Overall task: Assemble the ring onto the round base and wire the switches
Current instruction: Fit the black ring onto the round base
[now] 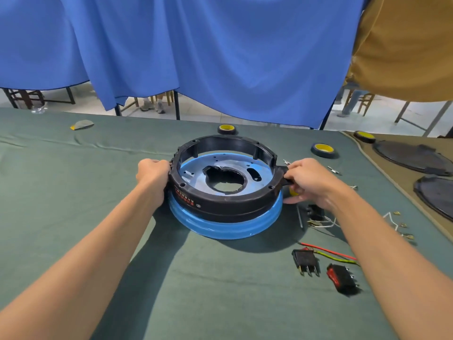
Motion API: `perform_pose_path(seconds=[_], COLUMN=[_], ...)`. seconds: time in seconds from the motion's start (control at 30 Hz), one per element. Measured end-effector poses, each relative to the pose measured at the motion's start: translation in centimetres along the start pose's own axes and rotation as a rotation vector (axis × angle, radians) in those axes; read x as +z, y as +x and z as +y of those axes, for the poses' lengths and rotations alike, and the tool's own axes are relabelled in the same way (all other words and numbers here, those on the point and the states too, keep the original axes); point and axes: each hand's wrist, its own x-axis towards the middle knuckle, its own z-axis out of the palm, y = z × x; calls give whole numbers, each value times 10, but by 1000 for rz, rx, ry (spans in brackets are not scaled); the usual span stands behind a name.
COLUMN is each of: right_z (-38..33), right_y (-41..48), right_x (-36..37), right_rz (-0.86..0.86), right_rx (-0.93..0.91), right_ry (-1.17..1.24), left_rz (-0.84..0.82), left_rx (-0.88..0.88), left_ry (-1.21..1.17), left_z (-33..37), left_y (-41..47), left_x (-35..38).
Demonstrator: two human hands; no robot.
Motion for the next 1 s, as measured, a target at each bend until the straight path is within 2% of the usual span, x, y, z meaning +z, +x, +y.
perform_pose_path(seconds=[0.17,0.27,0.37,0.47,0.53,0.67,0.8,1.0], right_z=[2,1,1,3,0,-6,-3,-3], right_y=[8,14,20,26,27,22,21,22], right_x=[-6,-8,-12,-15,-12,-1,3,8], right_rz=[-129,-148,-74,93,157,119,130,196], right_rx=[15,15,-35,-198,-281,-298,-336,-393], right_ry=[-21,-87,-221,-397,-368,-228,-261,-355], left_rz=[-21,-49,-115,-185,-210,-256,-303,-291], left_rx=[-10,0,0,-41,-23,80,171,224], left_ry=[-37,-39,-79,-116,-109,-127,-159,-147], left_z=[-2,-3,0,4,5,6,4,-1], left_y=[8,9,8,8,7,1,0,-2], left_x=[6,5,2,-4,-6,-2,2,0])
